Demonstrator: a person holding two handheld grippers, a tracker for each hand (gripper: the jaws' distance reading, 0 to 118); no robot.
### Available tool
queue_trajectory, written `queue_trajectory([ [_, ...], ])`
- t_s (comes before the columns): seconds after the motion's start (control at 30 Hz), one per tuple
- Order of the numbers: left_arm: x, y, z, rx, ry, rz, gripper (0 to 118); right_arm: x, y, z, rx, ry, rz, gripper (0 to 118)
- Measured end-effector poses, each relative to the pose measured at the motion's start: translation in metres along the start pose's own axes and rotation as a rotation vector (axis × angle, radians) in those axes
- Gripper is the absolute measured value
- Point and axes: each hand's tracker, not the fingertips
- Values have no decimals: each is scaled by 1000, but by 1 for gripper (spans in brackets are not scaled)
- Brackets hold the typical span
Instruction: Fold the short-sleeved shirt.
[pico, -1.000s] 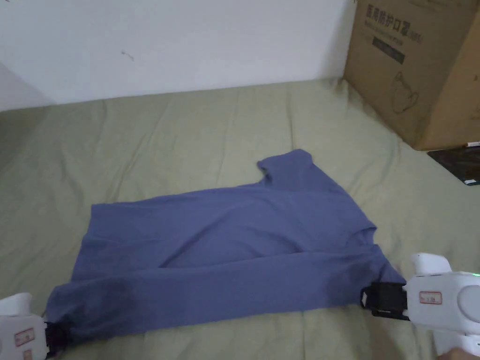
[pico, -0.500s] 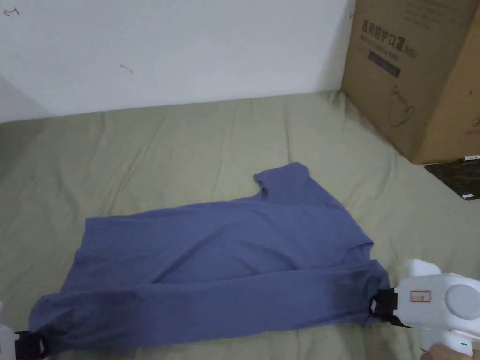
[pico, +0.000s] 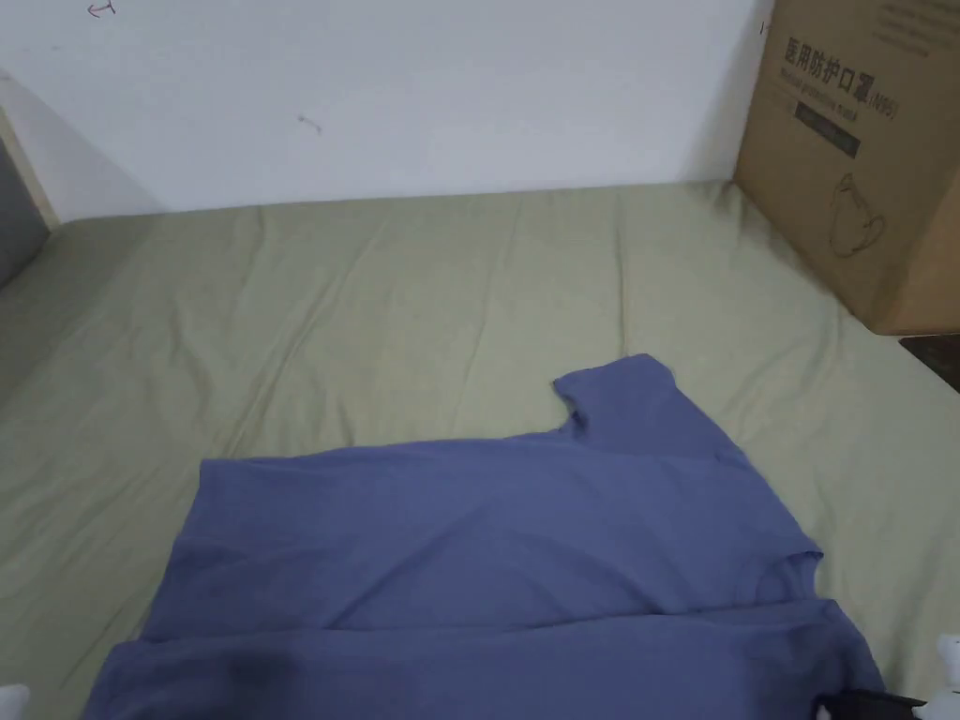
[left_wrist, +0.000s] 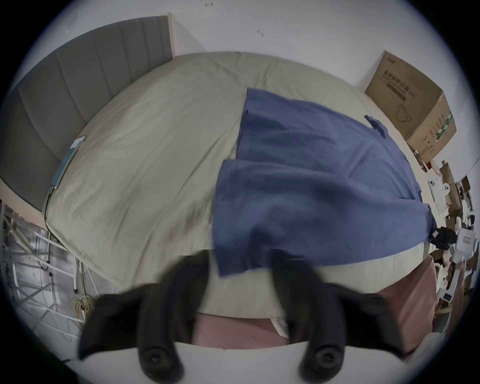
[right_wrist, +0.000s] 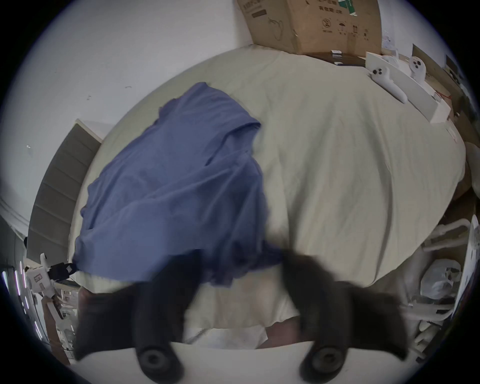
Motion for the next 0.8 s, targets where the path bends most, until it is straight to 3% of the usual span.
queue_trajectory([
  [0.03, 0, 1, 1, 13, -18, 14, 84, 0, 1, 1, 1, 30, -7, 92],
  [0.07, 1, 5, 5, 36, -46, 43, 98, -1, 3, 7, 21, 40, -27, 92],
  [0.1, 2, 10, 9, 46, -51, 54, 104, -3, 9, 14, 32, 43, -29, 92],
  [0.17, 15, 26, 28, 117, -53, 63, 101, -18, 26, 27, 81, 35, 54, 89],
  [0.2, 21, 33, 33, 129, -51, 66, 94, -26, 34, 33, 109, 33, 96, 78],
  [0.27, 34, 50, 37, 182, -67, 57, 39, -45, 54, 41, 156, -4, 164, 14],
  [0.3, 44, 58, 38, 182, -70, 58, 8, -55, 61, 38, 175, -34, 170, 2],
  [0.33, 51, 62, 34, 184, -74, 54, 1, -60, 66, 34, 169, -34, 163, 1],
  [0.4, 63, 68, 19, 151, -93, 49, 0, -62, 73, 20, 136, 50, 112, 0],
  [0.53, 70, 60, 0, 91, -105, 65, 0, -61, 56, -6, 71, 84, 47, 0],
  [0.67, 74, 74, -2, 87, -95, 18, 0, -64, 90, -22, 84, 70, 94, 0],
  [0.8, 67, 109, -11, 109, -95, 1, 0, -78, 175, -43, 123, 74, 112, 0],
])
